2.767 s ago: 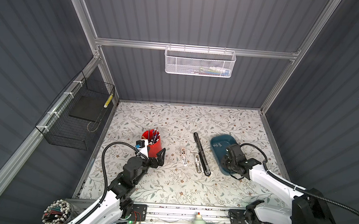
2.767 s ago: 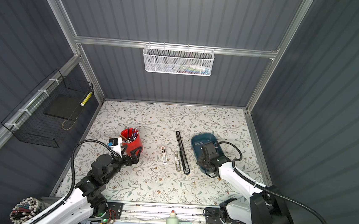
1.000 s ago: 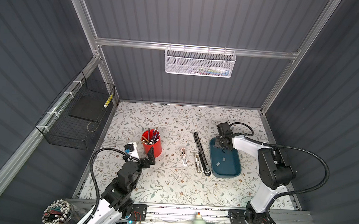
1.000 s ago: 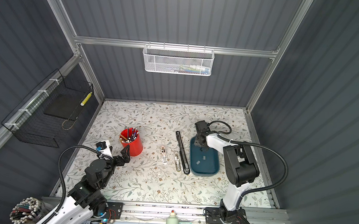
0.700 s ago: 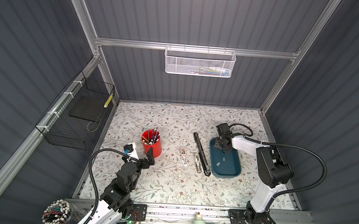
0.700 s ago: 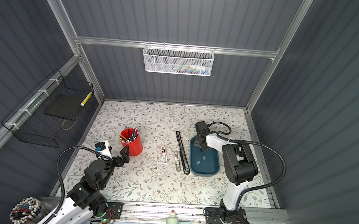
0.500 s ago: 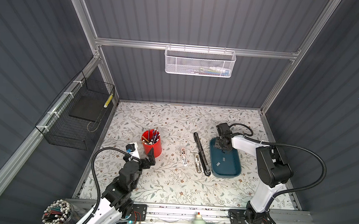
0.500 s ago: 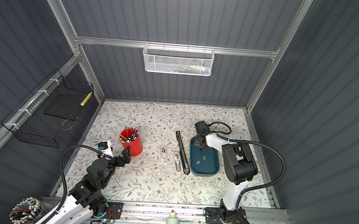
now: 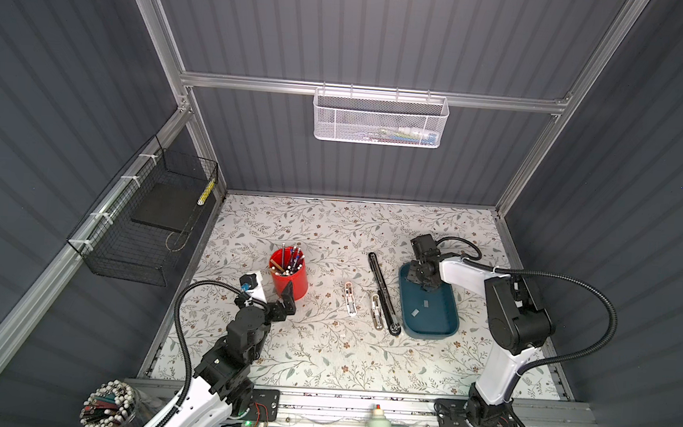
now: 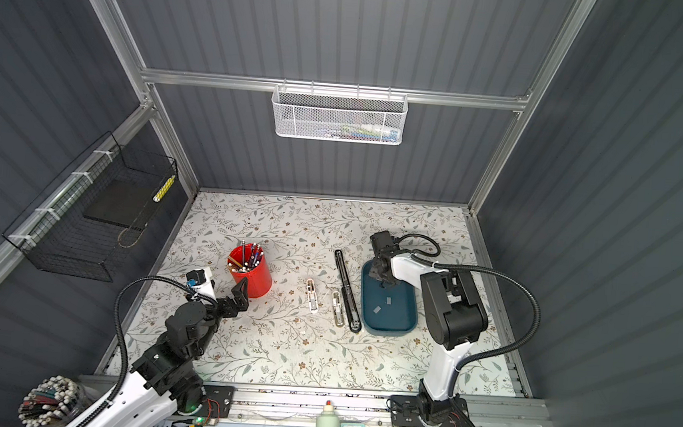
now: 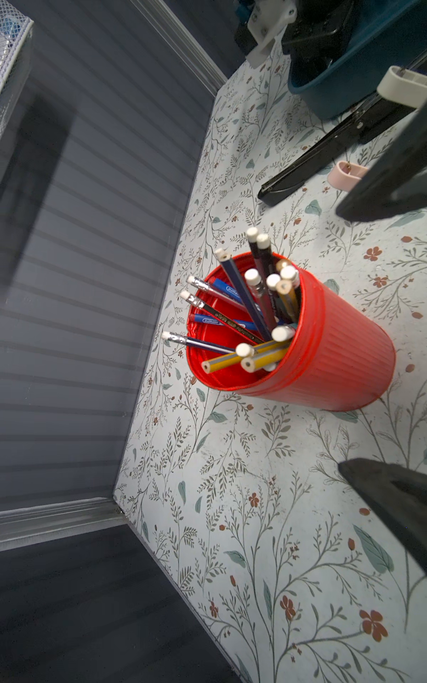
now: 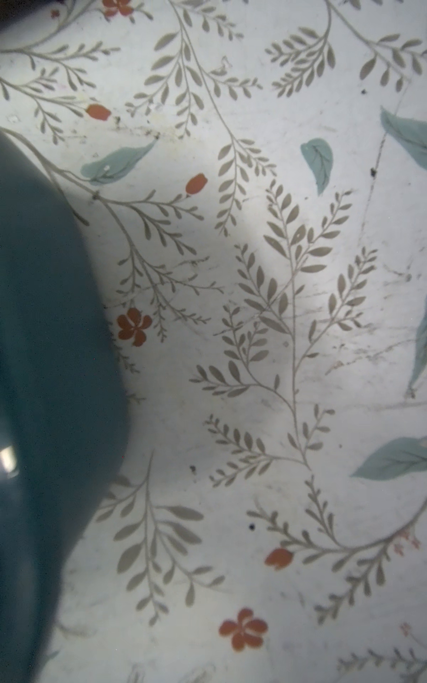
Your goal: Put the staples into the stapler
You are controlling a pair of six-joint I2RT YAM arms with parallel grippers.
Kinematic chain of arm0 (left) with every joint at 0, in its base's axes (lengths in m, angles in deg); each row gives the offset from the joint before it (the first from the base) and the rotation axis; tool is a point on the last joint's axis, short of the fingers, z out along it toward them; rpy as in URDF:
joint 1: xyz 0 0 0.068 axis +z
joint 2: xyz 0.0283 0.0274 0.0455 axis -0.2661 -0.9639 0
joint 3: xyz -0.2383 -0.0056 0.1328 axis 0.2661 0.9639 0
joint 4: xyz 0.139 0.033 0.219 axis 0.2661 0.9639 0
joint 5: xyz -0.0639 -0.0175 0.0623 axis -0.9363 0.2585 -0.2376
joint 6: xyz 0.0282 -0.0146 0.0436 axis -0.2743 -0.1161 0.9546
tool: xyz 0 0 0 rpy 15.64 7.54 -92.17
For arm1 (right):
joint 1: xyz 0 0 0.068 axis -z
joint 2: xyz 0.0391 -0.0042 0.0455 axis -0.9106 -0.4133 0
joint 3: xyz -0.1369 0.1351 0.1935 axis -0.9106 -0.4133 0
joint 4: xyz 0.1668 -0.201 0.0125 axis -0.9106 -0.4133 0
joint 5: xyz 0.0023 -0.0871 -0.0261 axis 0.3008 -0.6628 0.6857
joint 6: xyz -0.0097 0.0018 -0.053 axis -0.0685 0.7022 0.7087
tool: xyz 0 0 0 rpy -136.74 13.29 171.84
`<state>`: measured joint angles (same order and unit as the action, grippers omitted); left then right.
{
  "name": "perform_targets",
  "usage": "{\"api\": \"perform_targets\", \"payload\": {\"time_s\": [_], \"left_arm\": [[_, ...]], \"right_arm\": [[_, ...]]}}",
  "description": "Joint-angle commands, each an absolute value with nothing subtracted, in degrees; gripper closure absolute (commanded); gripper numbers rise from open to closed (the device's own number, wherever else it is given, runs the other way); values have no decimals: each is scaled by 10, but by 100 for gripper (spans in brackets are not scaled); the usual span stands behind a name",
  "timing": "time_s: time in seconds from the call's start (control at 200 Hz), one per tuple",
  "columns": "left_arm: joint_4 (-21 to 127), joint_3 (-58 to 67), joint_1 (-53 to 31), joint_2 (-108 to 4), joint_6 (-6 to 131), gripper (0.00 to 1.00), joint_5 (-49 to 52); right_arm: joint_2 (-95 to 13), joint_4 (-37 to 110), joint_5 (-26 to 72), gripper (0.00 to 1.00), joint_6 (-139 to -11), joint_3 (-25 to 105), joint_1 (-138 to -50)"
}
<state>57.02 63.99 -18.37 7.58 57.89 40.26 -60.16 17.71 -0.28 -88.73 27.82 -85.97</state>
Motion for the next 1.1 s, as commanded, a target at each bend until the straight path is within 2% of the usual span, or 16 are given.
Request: {"api": "perform_targets", "payload": {"time_s": [0.0, 0.395, 0.745, 0.976, 1.096], "left_arm": [[560, 635, -185, 83, 580, 0, 406], [555, 636, -185, 71, 579, 0, 411], [636, 607, -185, 42, 529, 0, 390], [805, 542, -185, -1, 446, 0, 341], [788, 545, -185, -35, 452, 0, 283]], "right_arm": [[-613, 155, 6, 84, -895, 279, -857], [-571, 152, 0, 90, -882, 261, -857], [-442, 157, -16, 92, -885, 184, -878], [-338, 141, -51, 91, -896, 137, -942], [-284, 114, -76, 90, -901, 129, -991]]}}
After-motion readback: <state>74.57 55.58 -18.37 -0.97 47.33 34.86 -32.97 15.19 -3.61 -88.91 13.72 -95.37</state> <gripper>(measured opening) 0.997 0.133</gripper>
